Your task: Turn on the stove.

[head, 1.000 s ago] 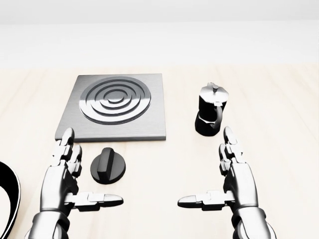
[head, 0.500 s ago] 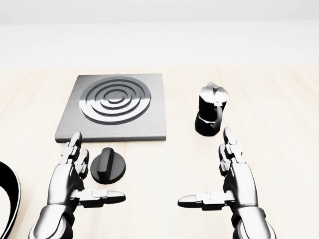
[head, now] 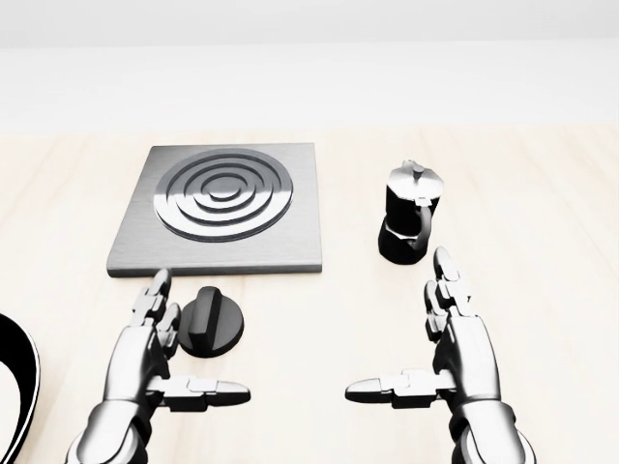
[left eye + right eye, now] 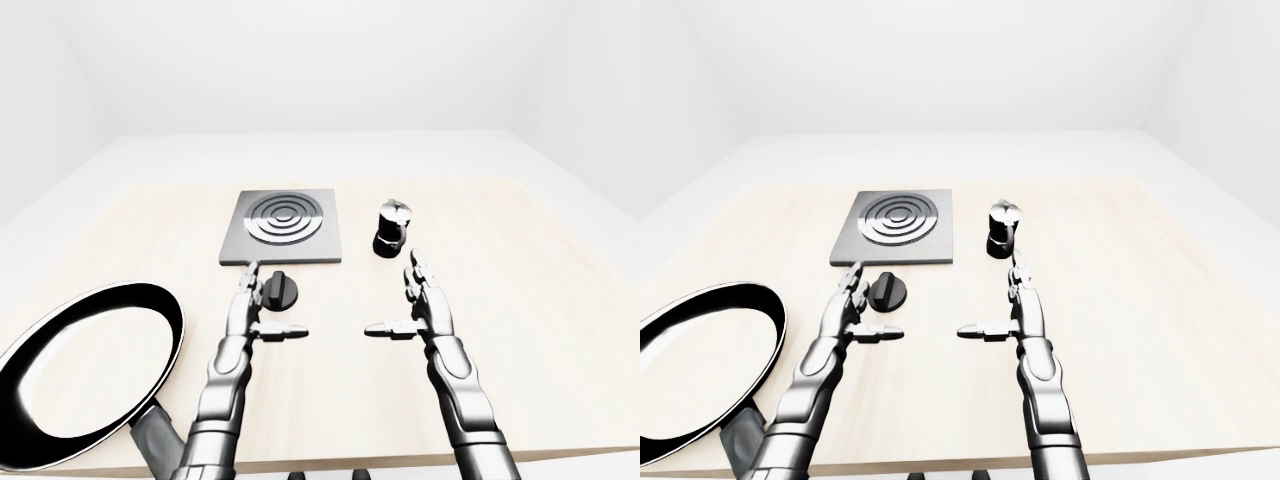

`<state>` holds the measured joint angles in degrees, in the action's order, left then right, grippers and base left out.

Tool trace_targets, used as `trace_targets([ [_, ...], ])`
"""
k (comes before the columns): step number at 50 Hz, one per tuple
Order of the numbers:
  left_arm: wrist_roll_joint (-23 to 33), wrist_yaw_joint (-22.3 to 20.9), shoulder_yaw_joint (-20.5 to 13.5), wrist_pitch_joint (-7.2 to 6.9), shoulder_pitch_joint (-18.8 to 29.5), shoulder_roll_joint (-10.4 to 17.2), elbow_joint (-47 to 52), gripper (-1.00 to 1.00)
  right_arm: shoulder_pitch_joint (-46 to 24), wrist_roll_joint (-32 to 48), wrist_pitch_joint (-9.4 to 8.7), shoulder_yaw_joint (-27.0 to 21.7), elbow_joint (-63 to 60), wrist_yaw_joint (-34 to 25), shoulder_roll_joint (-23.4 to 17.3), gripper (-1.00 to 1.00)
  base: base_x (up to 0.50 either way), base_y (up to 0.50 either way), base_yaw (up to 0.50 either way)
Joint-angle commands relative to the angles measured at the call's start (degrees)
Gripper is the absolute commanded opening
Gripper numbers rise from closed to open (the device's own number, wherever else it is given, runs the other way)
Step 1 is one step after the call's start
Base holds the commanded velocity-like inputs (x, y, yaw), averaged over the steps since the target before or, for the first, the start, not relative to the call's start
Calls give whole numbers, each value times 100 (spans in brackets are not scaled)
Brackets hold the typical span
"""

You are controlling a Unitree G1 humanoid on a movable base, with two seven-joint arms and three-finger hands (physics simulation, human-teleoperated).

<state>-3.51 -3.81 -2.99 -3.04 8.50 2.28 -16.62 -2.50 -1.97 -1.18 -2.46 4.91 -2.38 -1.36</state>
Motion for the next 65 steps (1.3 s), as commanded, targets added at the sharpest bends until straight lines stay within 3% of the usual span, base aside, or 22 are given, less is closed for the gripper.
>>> trace_targets([
  [1,145,-46,110,-45,-125,-43,113,100,-4,-1,-1,1,16,-9,0,100,0,0,0],
  [3,170,-76,117,-3,-134,-50,63,100,13,4,-23,7,-21,-9,2,100,0,0,0],
  [6,203,-100,141,-91,-183,-62,191,100,4,0,1,1,16,-16,0,100,0,0,0],
  [13,254,-182,175,-92,-258,-80,260,100,9,9,-25,13,-2,-11,4,100,0,0,0],
  [18,324,-303,259,-137,-366,-105,416,100,-48,7,72,1,170,-16,-1,100,0,0,0],
  [22,362,-466,354,-196,-473,-136,572,100,-29,7,10,10,99,-9,3,100,0,0,0],
  [23,731,-1128,1032,-196,-957,-98,1027,100,-50,28,42,22,169,-22,-2,100,0,0,0],
  [33,906,-1307,981,-196,-1029,-221,1103,100,-13,34,-5,23,87,-34,-4,100,0,0,0],
  [38,900,-1393,1023,-187,-1022,-259,1195,100,-45,39,61,12,186,-41,-6,100,0,0,0],
  [45,674,-1397,942,102,-910,-321,1483,100,-61,36,73,5,212,-42,-10,100,0,0,0],
  [48,435,-1126,742,442,-831,-343,1984,100,-39,42,31,17,151,-40,-5,100,0,0,0],
  [50,261,-817,564,779,-766,-348,2412,100,-29,44,32,18,140,-39,-2,100,0,0,0],
  [52,216,-341,346,804,-762,-339,3075,100,-23,48,22,21,122,-36,0,100,0,0,0],
  [57,147,144,32,804,-924,-217,4433,100,-30,52,51,19,162,-37,-2,100,0,0,0],
  [65,76,499,-388,804,-911,-97,5242,100,-13,47,7,20,111,-33,1,100,0,0,0],
])
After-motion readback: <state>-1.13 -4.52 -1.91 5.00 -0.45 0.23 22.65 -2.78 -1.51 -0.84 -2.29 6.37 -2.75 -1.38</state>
